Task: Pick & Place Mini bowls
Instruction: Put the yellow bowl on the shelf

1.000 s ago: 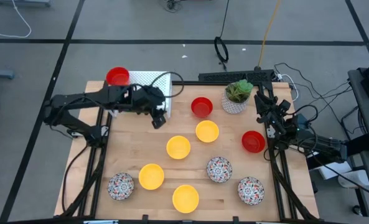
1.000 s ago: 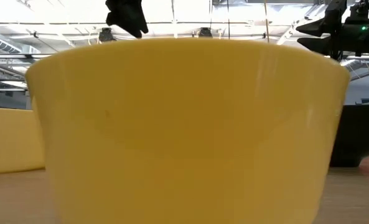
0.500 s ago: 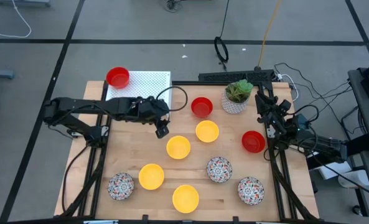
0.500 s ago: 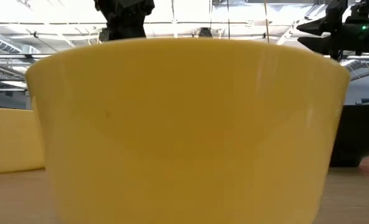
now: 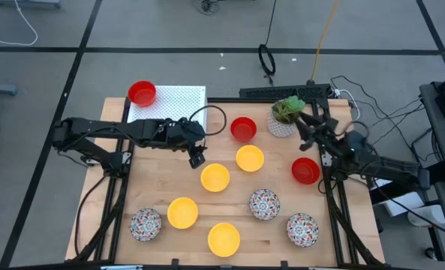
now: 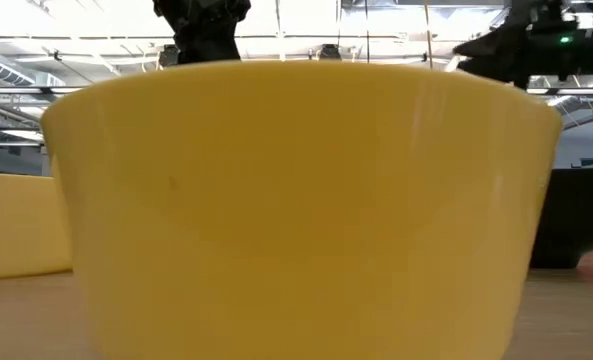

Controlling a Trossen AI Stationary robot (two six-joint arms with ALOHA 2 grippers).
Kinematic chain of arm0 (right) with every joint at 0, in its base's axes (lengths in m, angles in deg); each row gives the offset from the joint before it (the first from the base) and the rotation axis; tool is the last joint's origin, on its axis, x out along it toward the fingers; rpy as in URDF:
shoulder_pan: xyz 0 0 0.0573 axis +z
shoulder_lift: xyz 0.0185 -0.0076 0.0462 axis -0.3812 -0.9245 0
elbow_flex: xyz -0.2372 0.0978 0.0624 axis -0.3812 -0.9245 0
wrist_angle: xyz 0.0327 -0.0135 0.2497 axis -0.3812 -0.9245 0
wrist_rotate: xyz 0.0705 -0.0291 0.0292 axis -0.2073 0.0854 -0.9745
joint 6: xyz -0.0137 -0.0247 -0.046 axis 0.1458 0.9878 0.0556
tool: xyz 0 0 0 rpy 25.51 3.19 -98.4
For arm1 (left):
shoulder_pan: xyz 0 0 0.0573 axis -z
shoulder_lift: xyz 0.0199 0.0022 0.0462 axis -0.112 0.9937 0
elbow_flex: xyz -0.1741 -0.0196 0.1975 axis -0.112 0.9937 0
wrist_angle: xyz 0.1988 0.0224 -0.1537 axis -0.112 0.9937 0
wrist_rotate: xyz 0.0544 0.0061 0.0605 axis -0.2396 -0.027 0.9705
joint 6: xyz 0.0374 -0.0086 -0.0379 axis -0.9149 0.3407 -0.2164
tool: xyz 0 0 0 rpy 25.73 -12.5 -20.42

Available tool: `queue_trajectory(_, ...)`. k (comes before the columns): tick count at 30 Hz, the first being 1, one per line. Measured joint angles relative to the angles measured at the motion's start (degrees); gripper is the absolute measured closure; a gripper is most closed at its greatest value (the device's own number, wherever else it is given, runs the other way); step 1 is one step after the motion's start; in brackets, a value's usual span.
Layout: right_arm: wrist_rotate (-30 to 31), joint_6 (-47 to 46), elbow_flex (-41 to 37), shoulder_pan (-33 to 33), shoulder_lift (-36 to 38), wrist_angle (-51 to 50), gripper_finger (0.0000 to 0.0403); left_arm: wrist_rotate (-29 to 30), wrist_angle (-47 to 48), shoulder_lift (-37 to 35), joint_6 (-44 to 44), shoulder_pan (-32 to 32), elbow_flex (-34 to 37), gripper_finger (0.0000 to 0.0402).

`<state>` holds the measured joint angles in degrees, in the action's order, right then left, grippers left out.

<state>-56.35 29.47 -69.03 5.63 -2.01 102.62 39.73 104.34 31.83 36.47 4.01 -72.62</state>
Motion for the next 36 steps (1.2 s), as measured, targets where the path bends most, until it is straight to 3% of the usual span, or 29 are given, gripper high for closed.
queue_trajectory(10, -0.56, 5.08, 10.65, 0.06, -19.9, -13.38, 0.0238, -0.06, 0.09, 0.0, 1.36, 0.0, -0.02, 0.0206)
queue_trajectory(14, -5.5, 7.26, 12.43, 1.67, -25.18, -12.69, 0.0238, -0.02, 0.07, 0.0, 0.39, 0.0, -0.02, 0.0206)
queue_trajectory(29, -7.11, 19.62, 13.05, 20.02, -39.49, -11.89, 0.0238, -0.02, -3.84, 3.49, -6.54, 0.0, -0.22, 0.0206)
queue_trajectory(36, -1.19, 21.59, 15.78, 24.61, -46.89, -13.49, 0.0238, -0.25, -6.21, 5.07, -7.64, 0.02, -0.01, 0.0206)
